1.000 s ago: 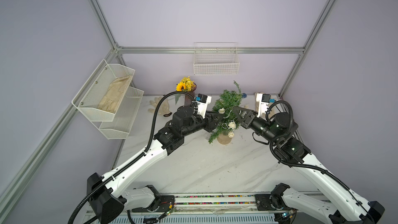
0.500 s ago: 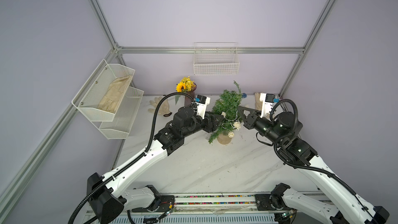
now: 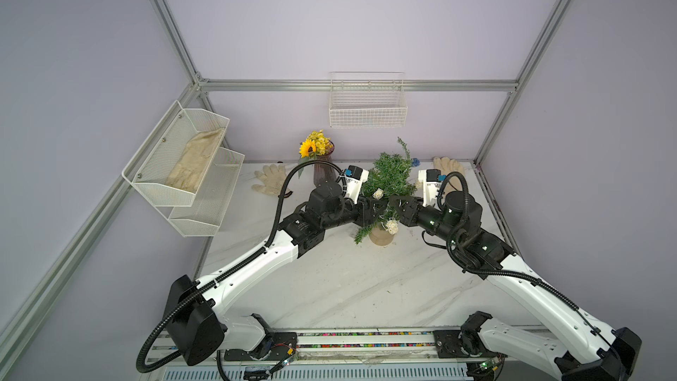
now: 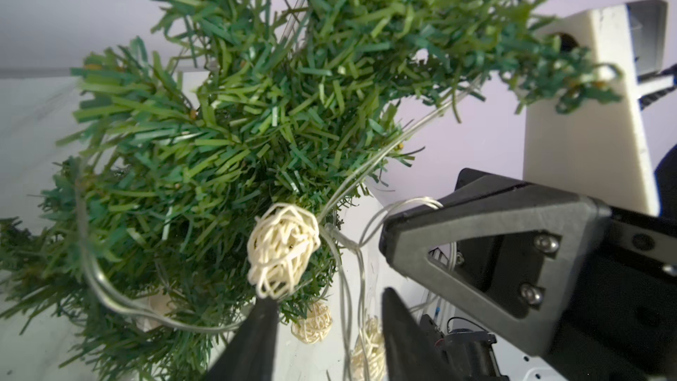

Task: Remove string lights from the small christmas tree
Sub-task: Remove the light string from the Christmas tree.

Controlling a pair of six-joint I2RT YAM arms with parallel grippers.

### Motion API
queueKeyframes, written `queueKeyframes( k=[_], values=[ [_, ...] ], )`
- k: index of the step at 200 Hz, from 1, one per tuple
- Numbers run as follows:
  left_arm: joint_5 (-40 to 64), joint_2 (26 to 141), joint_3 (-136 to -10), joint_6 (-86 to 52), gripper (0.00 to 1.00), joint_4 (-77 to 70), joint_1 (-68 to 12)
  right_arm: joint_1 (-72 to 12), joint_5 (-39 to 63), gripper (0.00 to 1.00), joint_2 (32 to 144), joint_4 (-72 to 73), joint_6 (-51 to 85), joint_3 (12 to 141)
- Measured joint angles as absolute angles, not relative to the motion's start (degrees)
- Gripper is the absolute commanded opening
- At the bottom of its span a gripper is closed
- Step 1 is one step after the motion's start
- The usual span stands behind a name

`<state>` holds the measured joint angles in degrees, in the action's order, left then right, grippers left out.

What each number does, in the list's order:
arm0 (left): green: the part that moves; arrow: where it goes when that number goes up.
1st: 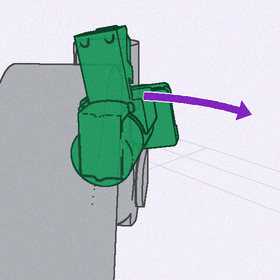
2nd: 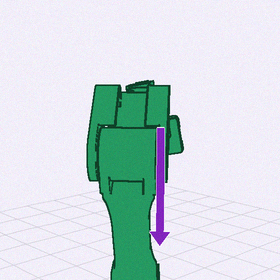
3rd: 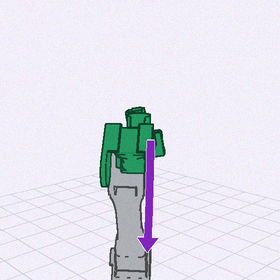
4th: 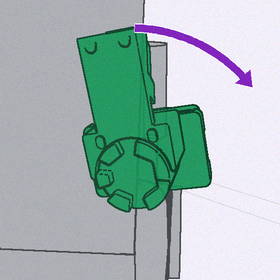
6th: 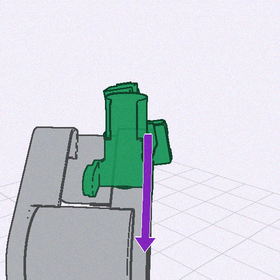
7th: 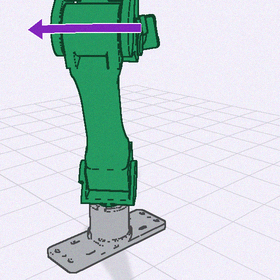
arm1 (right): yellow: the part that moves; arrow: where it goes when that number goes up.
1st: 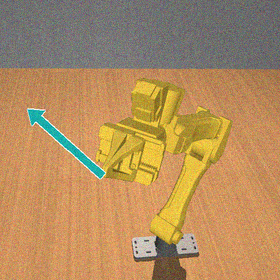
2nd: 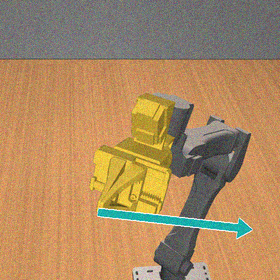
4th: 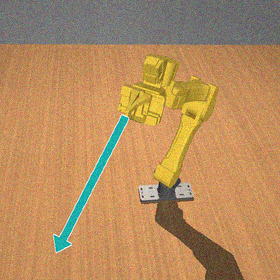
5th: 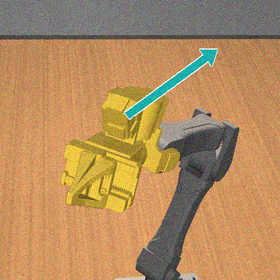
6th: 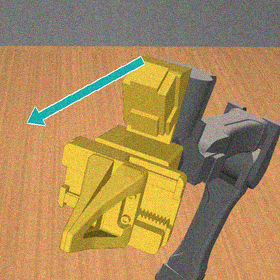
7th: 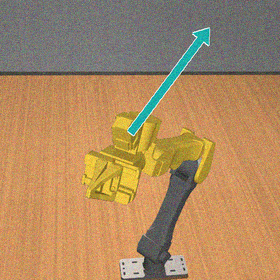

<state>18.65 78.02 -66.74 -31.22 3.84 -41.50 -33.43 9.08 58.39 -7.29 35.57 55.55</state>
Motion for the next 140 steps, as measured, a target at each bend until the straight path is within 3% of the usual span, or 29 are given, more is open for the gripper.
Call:
queueKeyframes(
  k=[12,74,120,140],
  values=[
    [19.2,78.3,-66.7,-31.3,0.0,3.7,-41.5,-33.4,9.1,0.0,58.3,-7.1,35.8,55.5],
    [19.7,78.4,-66.7,-31.0,0.0,3.5,-41.5,-33.4,9.7,0.03,59.0,-0.3,39.7,53.3],
    [20.1,78.3,-66.7,-31.0,0.0,3.5,-41.5,-33.4,9.7,0.25,61.5,4.8,42.6,53.1],
    [20.3,78.3,-66.7,-31.0,0.0,3.5,-41.5,-33.4,8.8,0.28,61.5,6.3,43.4,52.8]
  ],
)
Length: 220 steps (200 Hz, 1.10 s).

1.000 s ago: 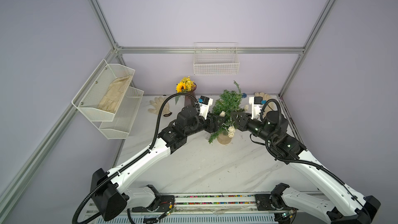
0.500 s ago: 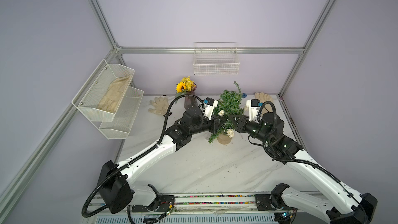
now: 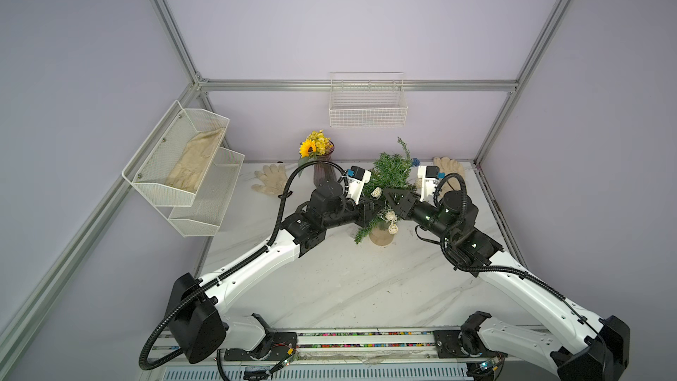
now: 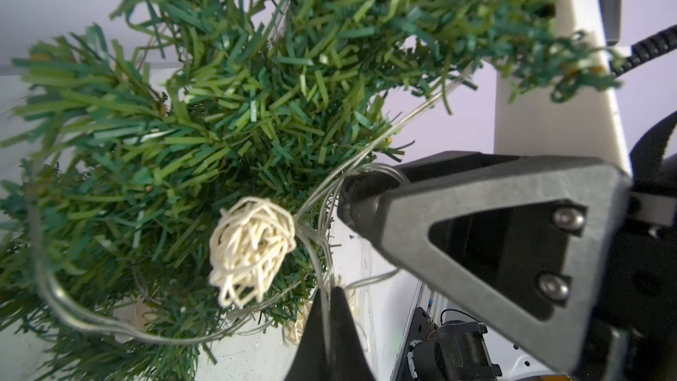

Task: Remove string lights from the small christmas tree
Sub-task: Remove the light string from the Christmas tree.

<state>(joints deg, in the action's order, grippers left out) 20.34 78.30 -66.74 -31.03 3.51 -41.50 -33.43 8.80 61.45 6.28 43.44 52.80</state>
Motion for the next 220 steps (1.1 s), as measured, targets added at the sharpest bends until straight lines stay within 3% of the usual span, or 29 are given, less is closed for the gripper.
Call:
queueKeyframes(
  k=[102,130,164,186,193,205,220],
  values=[
    [20.8,77.5,-66.7,-31.0,0.0,3.5,-41.5,-33.4,6.3,0.28,64.3,11.3,47.5,52.2],
    [21.1,77.5,-66.7,-31.0,0.0,3.5,-41.5,-33.4,6.3,0.2,65.3,12.6,48.9,52.2],
    [21.5,77.5,-66.7,-31.0,0.0,3.5,-41.6,-33.4,6.3,0.0,65.5,14.1,51.0,52.2],
    [21.5,77.5,-66.7,-31.0,0.0,3.5,-41.6,-33.4,6.4,0.0,65.5,14.4,51.7,52.2],
    [21.5,77.4,-66.7,-31.0,0.09,3.5,-41.6,-33.4,6.6,0.0,65.5,14.4,52.0,52.2],
    [21.4,77.3,-66.7,-30.9,0.33,3.6,-41.6,-33.4,7.0,0.0,65.5,14.4,52.2,52.2],
    [20.9,77.0,-66.7,-30.8,0.44,4.0,-41.6,-33.4,7.5,0.0,65.5,13.8,52.2,52.3]
  ],
)
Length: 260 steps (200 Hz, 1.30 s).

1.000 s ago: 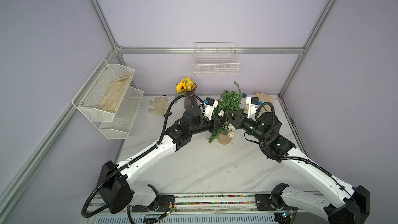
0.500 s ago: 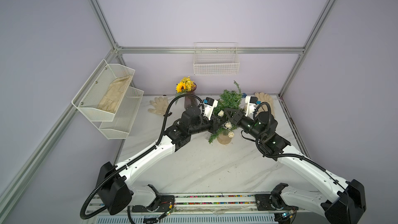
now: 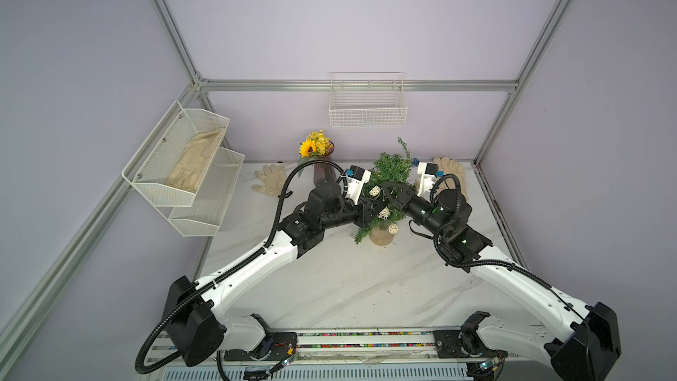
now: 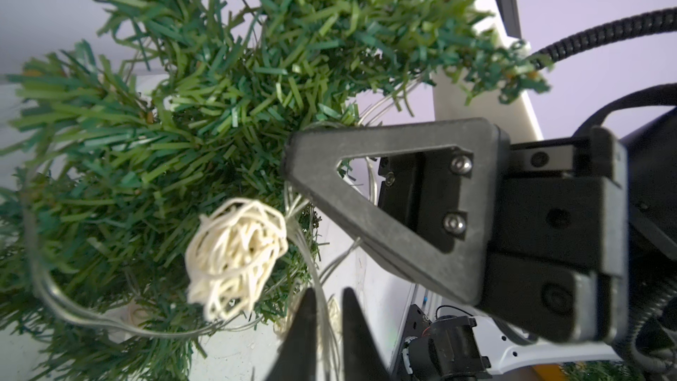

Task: Remove string lights from the small christmas tree
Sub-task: Remove the light string from the Christmas tree.

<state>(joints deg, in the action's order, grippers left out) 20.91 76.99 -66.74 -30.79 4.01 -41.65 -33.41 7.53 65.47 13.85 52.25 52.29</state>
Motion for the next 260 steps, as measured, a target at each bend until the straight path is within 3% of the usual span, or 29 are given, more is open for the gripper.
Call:
queueKeyframes(
  k=[124,176,260],
  values=[
    [16.7,75.7,-66.7,-30.3,0.43,7.2,-39.7,-32.9,8.2,0.0,59.6,-1.3,40.2,65.5],
    [15.0,71.2,-64.8,-30.4,0.42,7.7,-37.1,-27.9,6.0,0.0,59.4,-5.7,31.8,70.0],
    [14.2,70.2,-59.8,-30.5,0.38,7.6,-33.0,-16.0,21.6,0.0,59.9,-7.3,29.4,70.2]
  ],
)
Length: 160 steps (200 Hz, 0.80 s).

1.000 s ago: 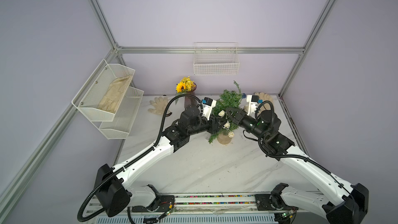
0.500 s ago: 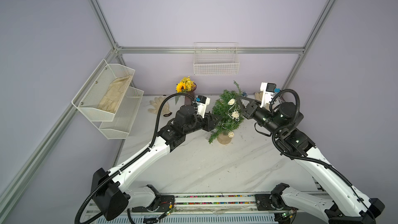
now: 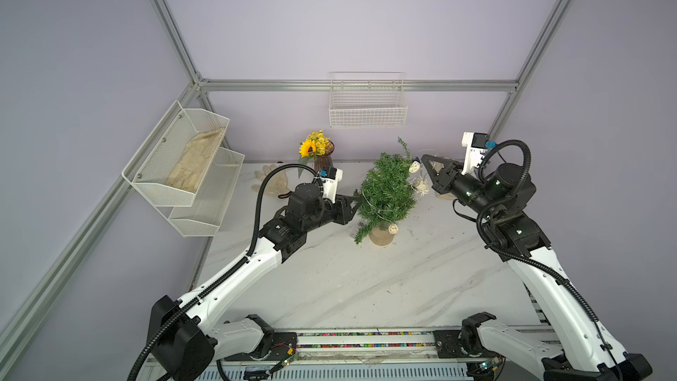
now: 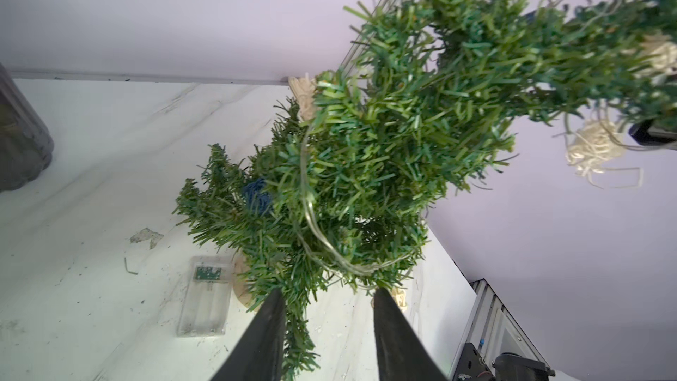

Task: Remove string lights from the small christmas tree
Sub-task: Remove the light string from the Christmas tree.

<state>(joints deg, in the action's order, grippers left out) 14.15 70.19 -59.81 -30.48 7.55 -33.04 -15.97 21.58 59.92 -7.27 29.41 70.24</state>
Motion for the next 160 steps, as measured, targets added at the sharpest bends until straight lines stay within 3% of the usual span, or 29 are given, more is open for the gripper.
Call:
queueKeyframes(
  k=[66,160],
  values=[
    [12.1,66.8,-54.0,-31.0,0.35,6.3,-27.4,-7.4,25.2,0.0,62.7,-7.1,31.6,70.8],
    [0.0,65.5,-35.6,-30.7,0.34,-7.6,-27.0,-7.2,26.0,0.0,88.9,1.1,34.0,95.2]
  ],
)
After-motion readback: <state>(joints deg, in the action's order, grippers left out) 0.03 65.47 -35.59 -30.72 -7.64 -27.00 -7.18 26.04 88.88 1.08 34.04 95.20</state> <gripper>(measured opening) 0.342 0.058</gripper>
